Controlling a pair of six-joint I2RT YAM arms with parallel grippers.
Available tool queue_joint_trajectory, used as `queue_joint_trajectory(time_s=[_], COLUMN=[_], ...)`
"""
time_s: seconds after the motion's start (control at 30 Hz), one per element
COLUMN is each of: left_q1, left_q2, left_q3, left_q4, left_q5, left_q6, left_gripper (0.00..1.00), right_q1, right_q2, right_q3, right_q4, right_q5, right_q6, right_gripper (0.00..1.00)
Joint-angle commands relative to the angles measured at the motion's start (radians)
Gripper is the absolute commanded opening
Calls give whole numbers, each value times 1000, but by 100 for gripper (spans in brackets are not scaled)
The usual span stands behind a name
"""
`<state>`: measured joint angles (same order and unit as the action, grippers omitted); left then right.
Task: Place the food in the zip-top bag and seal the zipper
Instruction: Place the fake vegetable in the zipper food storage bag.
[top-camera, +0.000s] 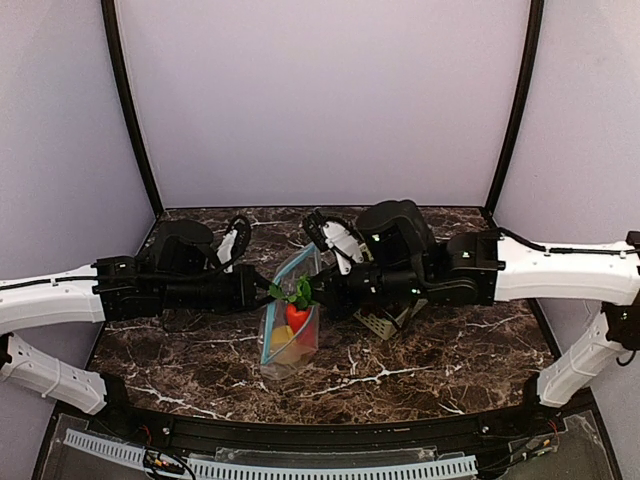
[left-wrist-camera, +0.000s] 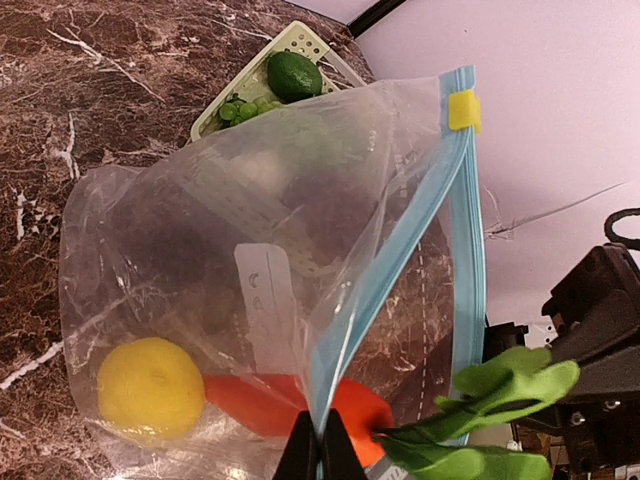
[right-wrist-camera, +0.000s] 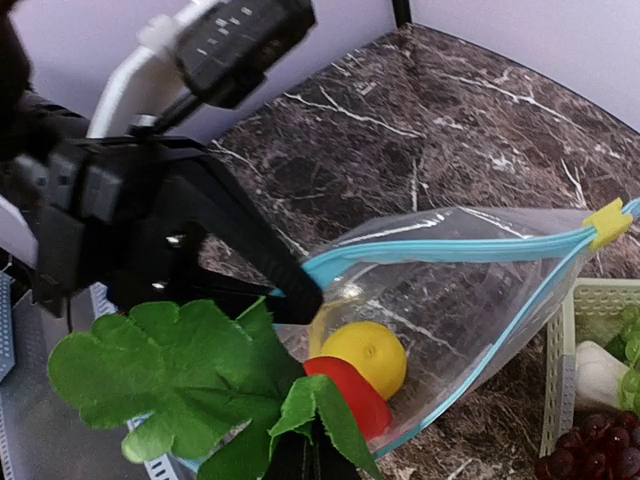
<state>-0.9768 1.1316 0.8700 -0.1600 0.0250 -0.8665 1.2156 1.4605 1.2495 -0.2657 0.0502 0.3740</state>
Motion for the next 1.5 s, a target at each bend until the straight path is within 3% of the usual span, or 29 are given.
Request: queue_joint_trajectory(time_s=[0.0,0.43,0.5,0.7,0.87,0.97,1.13,1.23,1.47], left_q1=[7,7,7,6,6,8,8,8,8], left_q2=[-19,19,23,22,10,3,6,6,5], left_q3=[11,28,32,44,39,38,42,44,50], left_q4=[-14,5,7,-8,-11,-8,-8,-8,-7], left_q5=[4,57,60,48,26,19,20,22,23], left_q6=[17,43,42,45,42,41,45,45,52], left_gripper=[1,1,1,1,1,1,1,1,1], right_q1=[7,-1,-3,-1,2,3,4,8,21], right_q2=[101,268,292,230,115,55,15,32,108], right_q3=[106,335,373,417,362,313,224,215,238], right_q4=[-147,-332,-364,-374,-352,-342,-303,-295,-278], right_q5=[156,300,302,261,215,171,107,67,56], right_q6=[59,170,172,107,94,109,162,161,139], right_gripper=[0,0,6,52,63,64,56,49,45])
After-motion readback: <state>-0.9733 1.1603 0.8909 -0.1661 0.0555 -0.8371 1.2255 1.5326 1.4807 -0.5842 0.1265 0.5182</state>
